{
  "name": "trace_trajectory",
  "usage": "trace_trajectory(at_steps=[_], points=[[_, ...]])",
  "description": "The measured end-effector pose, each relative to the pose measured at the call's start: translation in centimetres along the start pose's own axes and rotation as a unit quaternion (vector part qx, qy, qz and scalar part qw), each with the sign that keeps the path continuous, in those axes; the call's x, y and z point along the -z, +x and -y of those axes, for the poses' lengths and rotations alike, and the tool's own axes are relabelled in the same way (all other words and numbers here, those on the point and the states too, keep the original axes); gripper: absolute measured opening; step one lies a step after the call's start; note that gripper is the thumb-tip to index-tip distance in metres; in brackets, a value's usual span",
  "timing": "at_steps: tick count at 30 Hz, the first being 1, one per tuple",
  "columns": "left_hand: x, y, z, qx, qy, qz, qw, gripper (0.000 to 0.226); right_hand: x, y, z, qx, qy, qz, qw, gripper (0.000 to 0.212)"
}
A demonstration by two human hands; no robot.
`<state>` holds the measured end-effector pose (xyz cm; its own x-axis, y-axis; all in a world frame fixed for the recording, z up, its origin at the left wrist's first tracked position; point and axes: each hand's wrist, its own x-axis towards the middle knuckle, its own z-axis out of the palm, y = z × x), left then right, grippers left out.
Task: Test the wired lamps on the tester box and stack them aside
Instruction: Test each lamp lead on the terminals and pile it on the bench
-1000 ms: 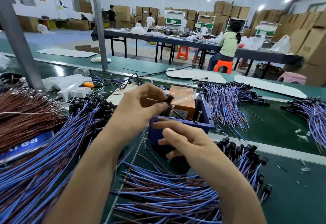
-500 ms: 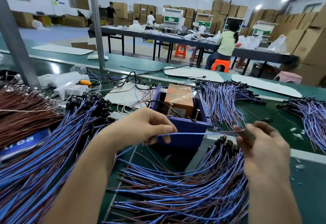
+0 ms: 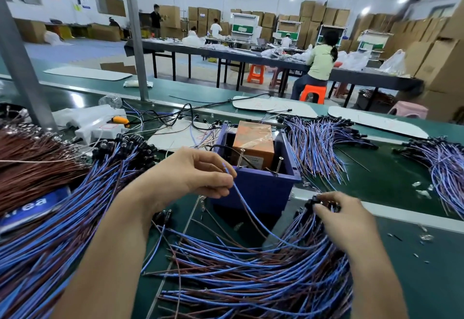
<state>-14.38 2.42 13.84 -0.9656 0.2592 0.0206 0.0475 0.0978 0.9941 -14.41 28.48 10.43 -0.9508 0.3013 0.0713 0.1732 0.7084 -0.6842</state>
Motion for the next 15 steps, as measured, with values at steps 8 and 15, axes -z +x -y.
trace_trajectory(at_steps=[8, 15], points=[[-2.6, 1.1, 0.2, -0.031, -0.076, -0.044, 0.996, 0.013, -0.7, -3.4, 5.6, 0.16, 0.227, 0.131, 0.952, 0.007], [-4.8, 1.8, 0.6, -0.038, -0.145, -0.058, 0.987, 0.008, -2.4, -3.5, 6.2, 0.165, 0.208, 0.076, 0.961, 0.014]])
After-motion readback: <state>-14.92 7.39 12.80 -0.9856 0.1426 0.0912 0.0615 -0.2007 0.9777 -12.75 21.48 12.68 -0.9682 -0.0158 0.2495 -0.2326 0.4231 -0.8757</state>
